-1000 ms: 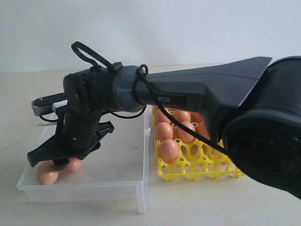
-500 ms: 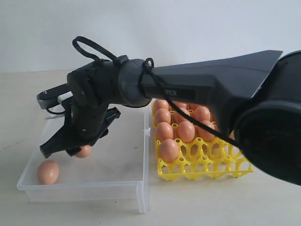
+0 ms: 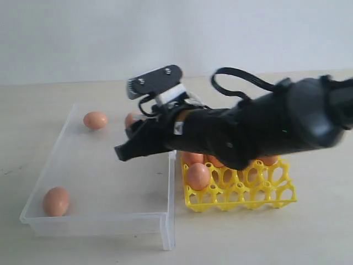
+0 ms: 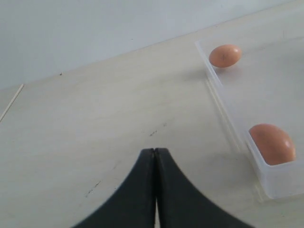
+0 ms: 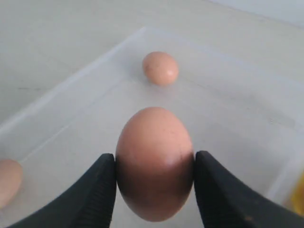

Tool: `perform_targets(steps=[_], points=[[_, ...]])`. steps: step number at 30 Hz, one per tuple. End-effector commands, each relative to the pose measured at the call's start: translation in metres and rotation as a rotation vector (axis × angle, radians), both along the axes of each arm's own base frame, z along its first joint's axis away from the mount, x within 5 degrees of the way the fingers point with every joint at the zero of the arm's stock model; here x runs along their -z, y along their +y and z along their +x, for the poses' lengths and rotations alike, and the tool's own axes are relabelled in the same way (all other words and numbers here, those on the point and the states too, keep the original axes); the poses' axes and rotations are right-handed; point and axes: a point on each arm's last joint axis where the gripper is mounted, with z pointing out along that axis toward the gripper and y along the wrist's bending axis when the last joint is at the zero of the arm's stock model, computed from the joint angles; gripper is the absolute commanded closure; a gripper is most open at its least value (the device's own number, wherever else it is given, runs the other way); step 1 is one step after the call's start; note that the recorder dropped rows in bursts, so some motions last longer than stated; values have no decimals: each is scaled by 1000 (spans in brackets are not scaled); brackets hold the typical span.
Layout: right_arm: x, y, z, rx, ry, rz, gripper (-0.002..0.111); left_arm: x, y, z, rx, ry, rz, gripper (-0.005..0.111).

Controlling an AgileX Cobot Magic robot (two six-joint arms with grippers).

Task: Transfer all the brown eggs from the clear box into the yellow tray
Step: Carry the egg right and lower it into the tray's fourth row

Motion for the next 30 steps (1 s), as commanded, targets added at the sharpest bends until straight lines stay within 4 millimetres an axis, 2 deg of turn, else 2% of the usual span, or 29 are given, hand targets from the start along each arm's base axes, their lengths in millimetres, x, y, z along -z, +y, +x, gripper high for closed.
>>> perform_targets(steps=[1,6,11,23,30], points=[[-2,-52,-27,40,-87,-21,108,-2,0,0,-3,-16,-5,107],[12,-97,-49,132,-103,-13,108,-2,0,0,-3,-16,-5,107],[28,-120,-55,182,-63,-54,108,-2,0,0,-3,-16,-5,107],[56,-123,-54,213,-28,-85,108,-2,0,0,-3,-16,-5,107],[58,-123,-54,213,-20,-91,108,-2,0,0,-3,-16,-5,107]])
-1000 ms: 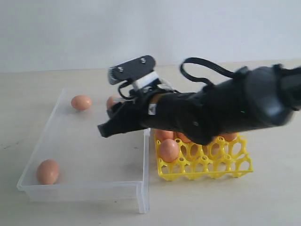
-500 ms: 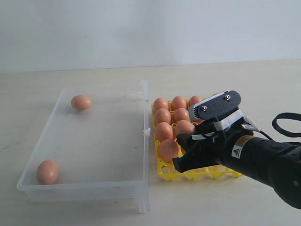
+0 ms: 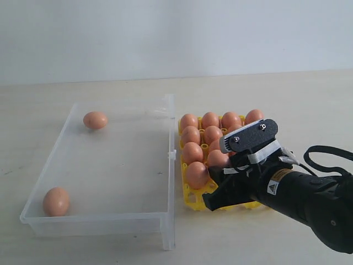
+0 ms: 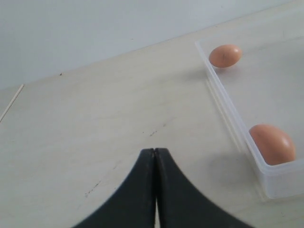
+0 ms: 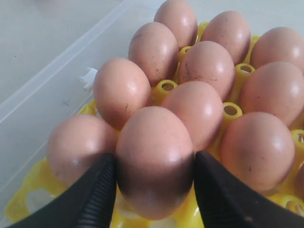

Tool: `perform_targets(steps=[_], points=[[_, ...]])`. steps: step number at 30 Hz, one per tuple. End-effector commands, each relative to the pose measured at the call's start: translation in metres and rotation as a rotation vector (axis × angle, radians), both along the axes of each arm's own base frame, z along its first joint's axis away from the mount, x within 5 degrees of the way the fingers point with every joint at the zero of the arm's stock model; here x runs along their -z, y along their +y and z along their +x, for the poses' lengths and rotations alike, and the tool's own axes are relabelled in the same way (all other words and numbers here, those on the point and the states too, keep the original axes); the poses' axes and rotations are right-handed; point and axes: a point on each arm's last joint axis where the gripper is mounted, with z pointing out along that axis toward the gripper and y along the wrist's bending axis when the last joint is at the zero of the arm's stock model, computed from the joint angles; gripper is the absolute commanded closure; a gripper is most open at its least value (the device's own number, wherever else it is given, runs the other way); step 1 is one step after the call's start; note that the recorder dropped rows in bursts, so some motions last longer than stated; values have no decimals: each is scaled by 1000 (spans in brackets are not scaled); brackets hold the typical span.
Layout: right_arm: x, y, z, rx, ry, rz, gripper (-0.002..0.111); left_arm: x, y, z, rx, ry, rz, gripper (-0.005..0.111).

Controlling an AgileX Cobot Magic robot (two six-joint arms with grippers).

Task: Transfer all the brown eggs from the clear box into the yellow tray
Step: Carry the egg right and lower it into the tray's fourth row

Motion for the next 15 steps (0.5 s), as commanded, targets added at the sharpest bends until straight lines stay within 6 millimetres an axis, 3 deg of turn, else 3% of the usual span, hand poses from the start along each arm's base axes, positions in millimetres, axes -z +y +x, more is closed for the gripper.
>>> perform_targets(steps=[1,4,11,15], points=[[1,-2,1,10,-9,2,108,-2,0,0,-3,-16,-5,107],[1,-2,0,10,-3,-1,98,-2,0,0,-3,-16,-5,107],[5,-3,-2,6,48,-25,52,-2,0,0,-3,-16,-5,107],[4,-3,-2,-16,29,-50,50,-2,0,0,-3,-16,-5,107]])
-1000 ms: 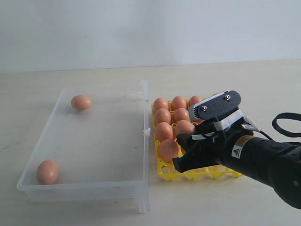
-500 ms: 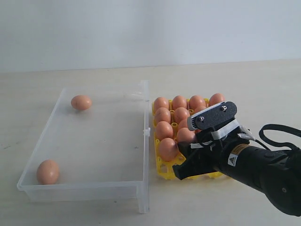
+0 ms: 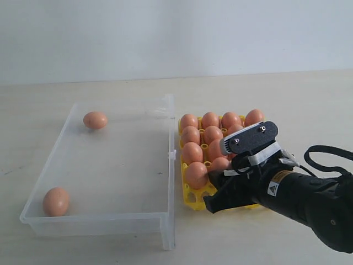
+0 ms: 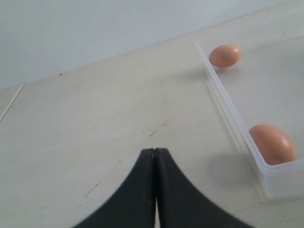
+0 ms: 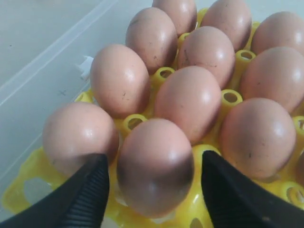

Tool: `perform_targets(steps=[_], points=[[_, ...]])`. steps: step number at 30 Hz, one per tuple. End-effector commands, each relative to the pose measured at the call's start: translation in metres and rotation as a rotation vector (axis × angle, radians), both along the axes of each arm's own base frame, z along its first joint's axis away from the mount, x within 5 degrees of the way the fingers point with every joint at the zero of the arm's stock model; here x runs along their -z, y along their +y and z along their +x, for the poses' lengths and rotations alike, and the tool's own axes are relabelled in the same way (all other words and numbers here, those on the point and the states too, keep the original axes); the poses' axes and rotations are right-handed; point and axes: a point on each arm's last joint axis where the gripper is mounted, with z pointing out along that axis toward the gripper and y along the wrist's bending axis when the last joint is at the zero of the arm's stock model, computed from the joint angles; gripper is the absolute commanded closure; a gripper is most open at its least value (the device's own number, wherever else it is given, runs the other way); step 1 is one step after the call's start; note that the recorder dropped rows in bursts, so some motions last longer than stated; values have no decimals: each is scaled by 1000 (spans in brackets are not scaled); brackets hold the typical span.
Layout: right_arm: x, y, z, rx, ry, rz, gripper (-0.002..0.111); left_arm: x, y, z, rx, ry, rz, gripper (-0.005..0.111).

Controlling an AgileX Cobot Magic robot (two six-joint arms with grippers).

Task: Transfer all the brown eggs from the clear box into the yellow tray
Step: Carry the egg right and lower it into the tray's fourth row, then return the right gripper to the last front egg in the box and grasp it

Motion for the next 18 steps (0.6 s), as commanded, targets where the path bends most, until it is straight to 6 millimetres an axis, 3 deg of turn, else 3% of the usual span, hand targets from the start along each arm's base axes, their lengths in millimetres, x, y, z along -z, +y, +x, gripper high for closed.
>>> perform_targets(steps=[1,7,12,13,15,18], points=[[0,-3,-1,-31,-9,-48,50,-2,0,0,-3,-16,-5,107],[-32,-6,-8,-82,-68,-70,51,-2,0,0,-3,-16,-5,107],[-76,-8,-13,-49,-75,29,54,-2,0,0,-3,-16,-5,107],[-89,0,-12,-21,87,74,54,-2,0,0,-3,-16,-5,107],[-110,23,0,-25,227,86,54,-2,0,0,-3,-16,-5,107],[-131,77,18,-127,248,84,54,-2,0,0,-3,-16,-5,107]])
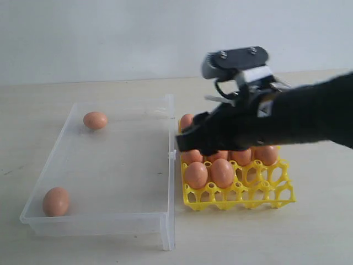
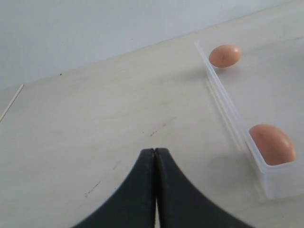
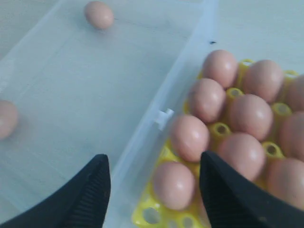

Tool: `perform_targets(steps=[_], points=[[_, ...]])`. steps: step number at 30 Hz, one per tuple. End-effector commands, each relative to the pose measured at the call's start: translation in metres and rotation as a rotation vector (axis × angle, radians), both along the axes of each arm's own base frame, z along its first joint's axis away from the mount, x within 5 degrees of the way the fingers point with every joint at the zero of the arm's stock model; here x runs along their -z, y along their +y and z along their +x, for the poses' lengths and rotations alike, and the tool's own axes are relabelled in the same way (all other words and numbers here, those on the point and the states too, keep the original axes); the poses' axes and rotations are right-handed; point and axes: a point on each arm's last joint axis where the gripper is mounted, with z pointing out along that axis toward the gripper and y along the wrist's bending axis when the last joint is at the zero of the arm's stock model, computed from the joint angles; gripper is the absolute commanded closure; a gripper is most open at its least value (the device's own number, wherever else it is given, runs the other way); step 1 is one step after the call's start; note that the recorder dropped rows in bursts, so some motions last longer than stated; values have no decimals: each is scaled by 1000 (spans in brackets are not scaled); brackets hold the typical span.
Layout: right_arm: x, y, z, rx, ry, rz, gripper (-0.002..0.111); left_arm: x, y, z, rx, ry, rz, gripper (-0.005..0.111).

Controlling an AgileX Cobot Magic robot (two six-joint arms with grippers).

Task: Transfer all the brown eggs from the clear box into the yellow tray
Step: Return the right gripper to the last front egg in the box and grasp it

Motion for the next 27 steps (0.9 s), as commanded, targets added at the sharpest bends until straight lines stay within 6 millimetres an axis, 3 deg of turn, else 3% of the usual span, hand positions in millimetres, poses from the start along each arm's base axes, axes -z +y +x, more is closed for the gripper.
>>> perform_targets(steps=[1,2,4,6,10,19,27], points=[[-12,72,21,-130,86,-29,54,-2,0,0,-3,-16,-5,107],[-8,88,25,-139,118,-20,54,-2,0,0,-3,-16,-5,107],[19,142,36,-187,258,-34,54,-2,0,0,-3,-16,-5,107],[29,174,40,-247,329,-76,54,-2,0,0,-3,-16,-5,107],[45,209,50,-289,397,-86,54,-2,0,0,-3,-16,-5,107],[58,238,49,-345,434,-103,54,-2,0,0,-3,-16,-5,107],[78,241,49,-348,462,-137,54,-2,0,0,-3,-16,-5,107]])
